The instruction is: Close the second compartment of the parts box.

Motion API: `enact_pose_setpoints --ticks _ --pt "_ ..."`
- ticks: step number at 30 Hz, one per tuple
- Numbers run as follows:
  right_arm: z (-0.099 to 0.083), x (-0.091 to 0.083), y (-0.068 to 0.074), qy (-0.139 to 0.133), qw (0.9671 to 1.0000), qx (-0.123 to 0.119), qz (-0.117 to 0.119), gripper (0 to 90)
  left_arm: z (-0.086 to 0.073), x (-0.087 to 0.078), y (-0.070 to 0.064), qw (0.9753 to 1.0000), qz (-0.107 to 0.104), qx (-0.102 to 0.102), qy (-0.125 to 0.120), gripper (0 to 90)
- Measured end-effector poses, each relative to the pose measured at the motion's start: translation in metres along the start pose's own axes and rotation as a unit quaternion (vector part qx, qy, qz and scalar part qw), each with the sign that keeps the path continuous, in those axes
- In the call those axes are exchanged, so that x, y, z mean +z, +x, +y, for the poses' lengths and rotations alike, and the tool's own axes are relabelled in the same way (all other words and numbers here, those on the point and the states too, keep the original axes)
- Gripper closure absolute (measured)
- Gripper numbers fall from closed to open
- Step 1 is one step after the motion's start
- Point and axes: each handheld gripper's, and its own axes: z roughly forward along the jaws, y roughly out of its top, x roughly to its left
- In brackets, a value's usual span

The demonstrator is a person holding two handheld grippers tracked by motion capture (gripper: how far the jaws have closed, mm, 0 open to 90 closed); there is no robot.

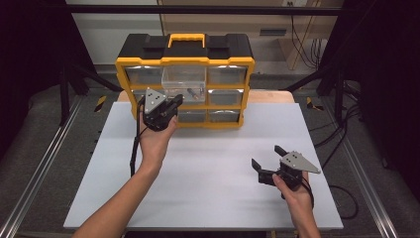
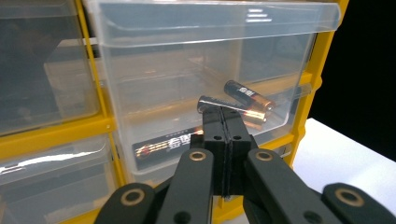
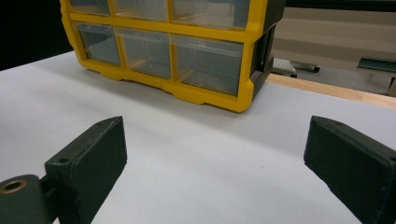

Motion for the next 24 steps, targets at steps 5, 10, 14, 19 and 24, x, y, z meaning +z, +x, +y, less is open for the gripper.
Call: enact_pose_setpoints --ticks 5,10,14,19,24 --pt "-0.0004 0.0012 0.0010 0.002 1.0000 -0.004 -0.002 6.5 -0.0009 0.0015 0.0014 1.0000 -0.003 -0.002 -0.002 90.0" --pt "-0.0007 0.0030 0.0014 0.001 1.0000 -0.010 -0.001 6.4 -0.0017 0.0024 0.0022 1.0000 -0.006 -0.003 -0.002 90.0" --pt "-0.0013 0.0035 0.0026 0.006 1.0000 -0.005 -0.001 6.2 -0.0016 0.0029 0.0039 1.0000 -0.007 -0.002 -0.003 90.0" --pt "-0.0021 0.0054 0.0018 0.008 0.9999 -0.008 0.000 6.3 -0.0009 0.0049 0.0047 1.0000 -0.007 0.002 -0.001 90.0" --pt "-0.0022 0.0045 0.0028 0.005 1.0000 -0.005 0.002 6.2 0.0008 0.0081 0.0053 1.0000 -0.004 0.002 -0.001 90.0"
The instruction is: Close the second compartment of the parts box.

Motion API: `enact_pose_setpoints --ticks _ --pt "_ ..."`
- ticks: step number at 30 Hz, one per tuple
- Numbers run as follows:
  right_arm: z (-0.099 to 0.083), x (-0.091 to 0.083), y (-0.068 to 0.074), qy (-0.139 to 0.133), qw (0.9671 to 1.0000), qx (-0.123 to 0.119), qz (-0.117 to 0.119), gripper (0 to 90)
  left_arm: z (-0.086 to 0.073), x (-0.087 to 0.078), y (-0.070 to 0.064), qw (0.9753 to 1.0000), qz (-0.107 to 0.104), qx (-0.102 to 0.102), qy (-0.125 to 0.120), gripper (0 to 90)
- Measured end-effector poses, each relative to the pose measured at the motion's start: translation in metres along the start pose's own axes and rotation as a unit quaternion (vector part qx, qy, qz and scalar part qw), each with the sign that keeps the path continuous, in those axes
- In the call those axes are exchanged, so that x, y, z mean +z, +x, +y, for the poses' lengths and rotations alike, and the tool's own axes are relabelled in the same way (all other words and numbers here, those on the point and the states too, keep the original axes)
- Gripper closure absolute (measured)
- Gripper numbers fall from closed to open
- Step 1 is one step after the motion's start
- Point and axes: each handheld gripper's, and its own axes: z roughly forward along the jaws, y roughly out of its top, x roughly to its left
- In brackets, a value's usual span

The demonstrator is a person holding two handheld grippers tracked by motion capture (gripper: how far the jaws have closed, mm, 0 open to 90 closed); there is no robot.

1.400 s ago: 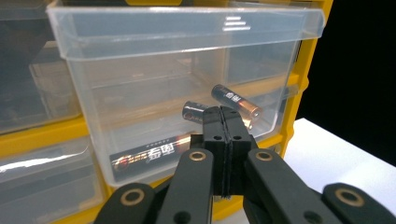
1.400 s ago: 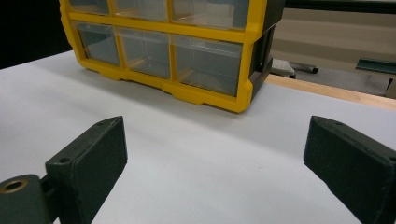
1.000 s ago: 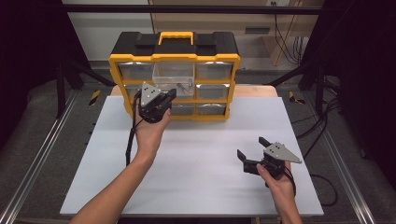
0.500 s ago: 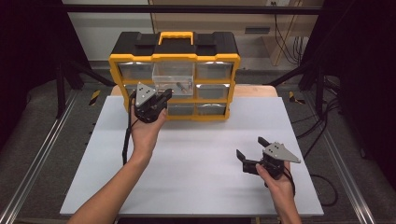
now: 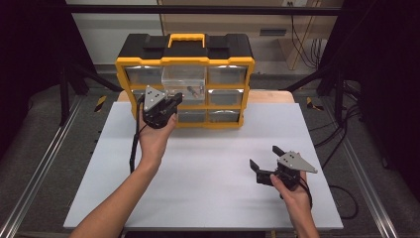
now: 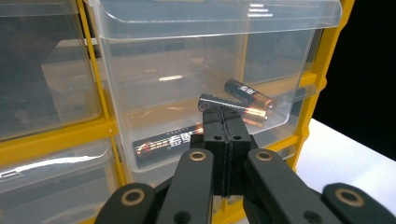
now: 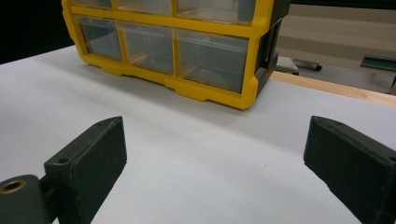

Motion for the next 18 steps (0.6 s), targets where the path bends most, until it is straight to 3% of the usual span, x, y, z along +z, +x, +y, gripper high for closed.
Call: enact_pose_setpoints --ticks 8,16,18 --pt "0.0000 -0.0002 -0.0010 -0.003 1.0000 -0.001 0.001 6.2 0.0045 0.0051 0.0016 1.0000 0.001 -0.003 -0.001 90.0" --pt "0.0003 0.0004 0.0018 0.002 1.0000 0.002 0.002 6.1 0.0061 0.0080 0.0031 1.0000 0.004 0.008 0.002 90.0" --pt "0.0007 -0.0002 0.0015 -0.002 1.0000 -0.008 0.003 6.1 0.0059 0.0081 0.0033 0.9999 0.003 0.011 0.002 90.0"
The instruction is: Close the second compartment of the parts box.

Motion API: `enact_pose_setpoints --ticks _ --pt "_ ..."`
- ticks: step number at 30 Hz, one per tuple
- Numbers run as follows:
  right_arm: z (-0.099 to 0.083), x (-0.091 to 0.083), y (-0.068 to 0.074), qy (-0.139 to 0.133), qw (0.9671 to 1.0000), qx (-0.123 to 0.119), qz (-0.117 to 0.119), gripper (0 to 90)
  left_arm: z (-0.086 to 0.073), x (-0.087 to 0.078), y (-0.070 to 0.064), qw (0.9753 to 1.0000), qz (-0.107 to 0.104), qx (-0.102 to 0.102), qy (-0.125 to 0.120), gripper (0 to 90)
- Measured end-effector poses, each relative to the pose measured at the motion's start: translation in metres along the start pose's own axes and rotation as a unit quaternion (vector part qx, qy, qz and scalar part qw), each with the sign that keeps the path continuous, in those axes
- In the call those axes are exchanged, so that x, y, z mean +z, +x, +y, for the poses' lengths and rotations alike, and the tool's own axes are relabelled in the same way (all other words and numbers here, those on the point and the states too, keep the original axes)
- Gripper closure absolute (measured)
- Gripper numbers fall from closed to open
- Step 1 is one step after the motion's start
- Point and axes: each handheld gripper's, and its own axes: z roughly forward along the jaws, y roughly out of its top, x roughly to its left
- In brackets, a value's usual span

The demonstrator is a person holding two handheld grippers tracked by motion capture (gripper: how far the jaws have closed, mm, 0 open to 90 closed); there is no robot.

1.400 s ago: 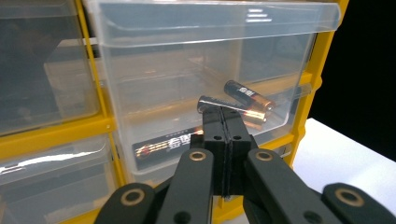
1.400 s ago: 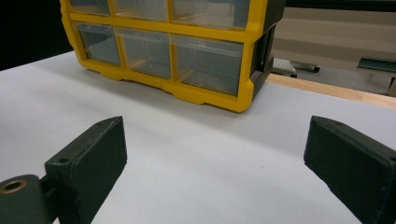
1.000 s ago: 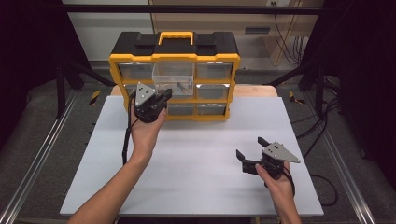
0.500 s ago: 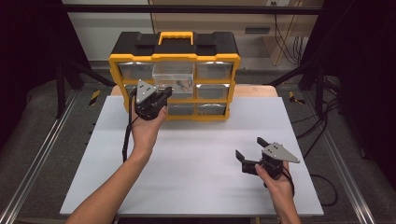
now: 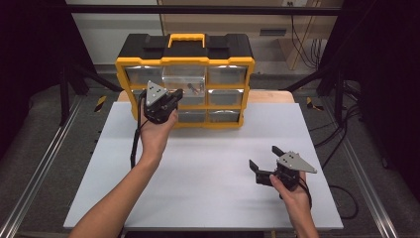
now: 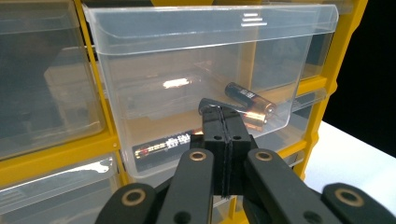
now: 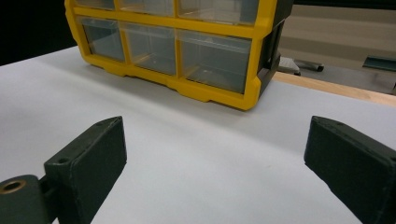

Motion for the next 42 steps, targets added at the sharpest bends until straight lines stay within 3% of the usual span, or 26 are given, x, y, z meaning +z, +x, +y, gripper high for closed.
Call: enact_pose_setpoints --ticks 42 --pt "0.001 0.000 0.002 0.003 1.0000 0.002 -0.002 5.8 0.006 0.013 0.010 0.9999 0.013 -0.002 -0.009 90.0"
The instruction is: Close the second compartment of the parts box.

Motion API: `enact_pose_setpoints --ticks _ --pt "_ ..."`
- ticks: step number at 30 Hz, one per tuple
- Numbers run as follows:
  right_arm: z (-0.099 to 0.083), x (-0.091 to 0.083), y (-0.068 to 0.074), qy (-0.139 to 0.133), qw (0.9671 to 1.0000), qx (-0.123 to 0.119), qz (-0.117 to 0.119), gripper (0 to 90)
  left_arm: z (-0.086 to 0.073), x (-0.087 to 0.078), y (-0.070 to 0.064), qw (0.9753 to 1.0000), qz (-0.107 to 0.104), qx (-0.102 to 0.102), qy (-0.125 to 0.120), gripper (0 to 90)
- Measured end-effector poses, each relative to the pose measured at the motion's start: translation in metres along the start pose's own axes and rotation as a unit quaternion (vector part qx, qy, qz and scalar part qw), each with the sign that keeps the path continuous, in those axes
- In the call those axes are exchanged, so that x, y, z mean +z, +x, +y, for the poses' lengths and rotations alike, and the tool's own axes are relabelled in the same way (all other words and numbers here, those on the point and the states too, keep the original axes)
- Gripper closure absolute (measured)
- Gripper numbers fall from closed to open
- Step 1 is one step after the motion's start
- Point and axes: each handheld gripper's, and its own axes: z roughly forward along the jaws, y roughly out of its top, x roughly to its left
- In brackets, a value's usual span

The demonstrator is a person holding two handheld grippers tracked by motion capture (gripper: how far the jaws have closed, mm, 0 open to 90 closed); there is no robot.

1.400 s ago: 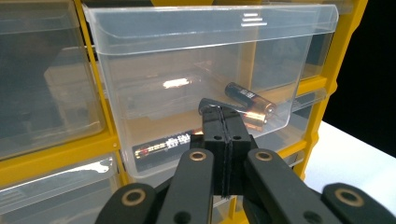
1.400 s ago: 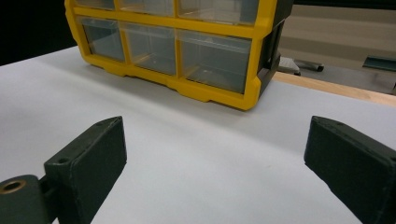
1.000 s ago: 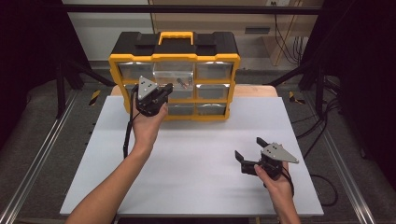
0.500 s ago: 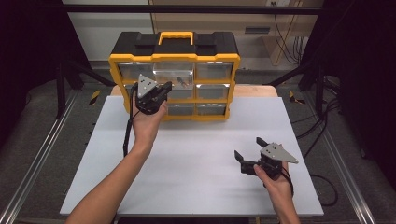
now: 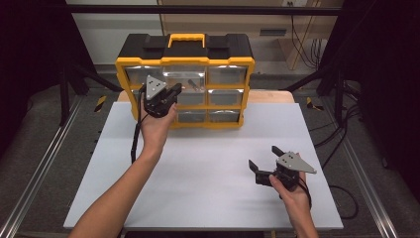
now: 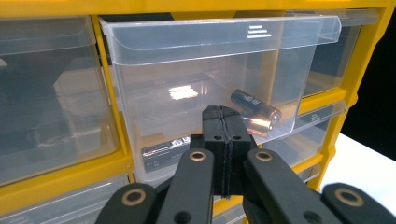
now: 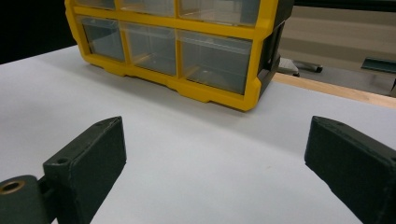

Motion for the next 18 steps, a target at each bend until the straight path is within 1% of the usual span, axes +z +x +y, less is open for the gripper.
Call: enact_pose_setpoints --ticks 2,12,18 --pt "0.000 0.000 0.000 -0.002 1.0000 0.000 0.003 5.8 0.000 0.001 0.001 1.0000 0.002 0.000 -0.001 90.0" --pt "0.000 0.000 -0.001 -0.001 1.0000 0.001 0.000 5.8 0.002 0.010 0.003 0.9999 0.008 -0.004 -0.004 90.0" --pt "0.000 -0.001 -0.001 0.000 1.0000 0.003 0.000 5.8 0.004 0.016 0.004 0.9999 0.015 -0.002 -0.007 90.0"
